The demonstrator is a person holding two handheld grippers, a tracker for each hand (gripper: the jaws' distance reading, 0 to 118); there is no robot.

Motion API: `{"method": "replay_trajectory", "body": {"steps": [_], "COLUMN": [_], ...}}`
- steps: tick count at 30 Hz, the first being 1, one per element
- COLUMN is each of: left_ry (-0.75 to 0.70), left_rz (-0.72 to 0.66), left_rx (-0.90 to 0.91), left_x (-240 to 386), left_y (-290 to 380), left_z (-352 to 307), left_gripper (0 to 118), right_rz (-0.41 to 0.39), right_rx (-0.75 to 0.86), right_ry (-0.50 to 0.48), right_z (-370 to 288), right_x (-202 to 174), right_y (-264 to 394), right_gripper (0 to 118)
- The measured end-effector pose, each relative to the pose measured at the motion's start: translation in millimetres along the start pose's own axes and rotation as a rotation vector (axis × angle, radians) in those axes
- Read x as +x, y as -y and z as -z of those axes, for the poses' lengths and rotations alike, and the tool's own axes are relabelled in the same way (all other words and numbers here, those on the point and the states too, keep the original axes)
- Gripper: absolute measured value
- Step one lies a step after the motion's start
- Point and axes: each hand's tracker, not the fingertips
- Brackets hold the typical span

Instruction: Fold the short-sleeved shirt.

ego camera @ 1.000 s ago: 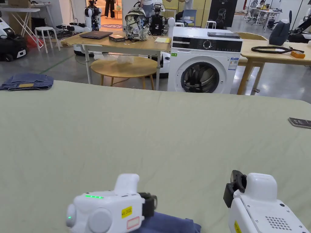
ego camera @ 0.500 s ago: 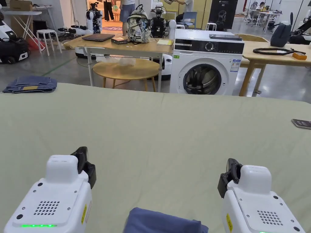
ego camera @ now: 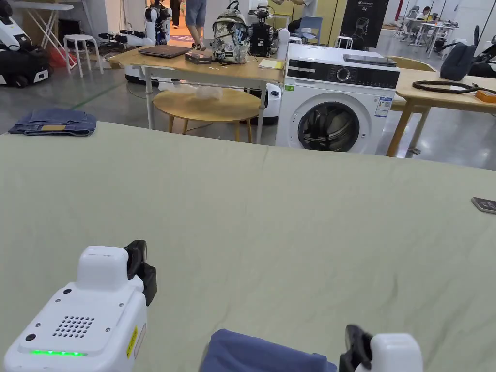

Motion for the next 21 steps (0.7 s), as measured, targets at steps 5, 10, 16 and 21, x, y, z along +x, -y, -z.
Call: {"method": "replay_trajectory", "body": {"steps": [5,10,16,21], "left_ry": [0.020,0.039,0.129,0.312], "left_rz": [-0.034,-0.055,-0.131,-0.312], "left_rx": [-0.059,-0.116,-0.292,-0.512], "left_x": [-4.6,-9.3,-21.3,-40.5], "left_y": [16.7,27.7,47.4,58.9], "left_z": [2.5,-4.6,-2.8,18.3], "left_gripper": [0,0,0,11], "right_rz": [-0.021,-0.006,0.054,0.043], "right_rx": [-0.151,-0.264,-0.322,-0.326], "right_ry": [-0.049,-0.014,0.007,0.019], "right_z": [25.7,74.9,85.1,79.6], "right_x": [-19.7,-18.4,-23.4,-27.8], "right_y": [29.7,49.2,41.9,38.6], "right_gripper": [0,0,0,0]}}
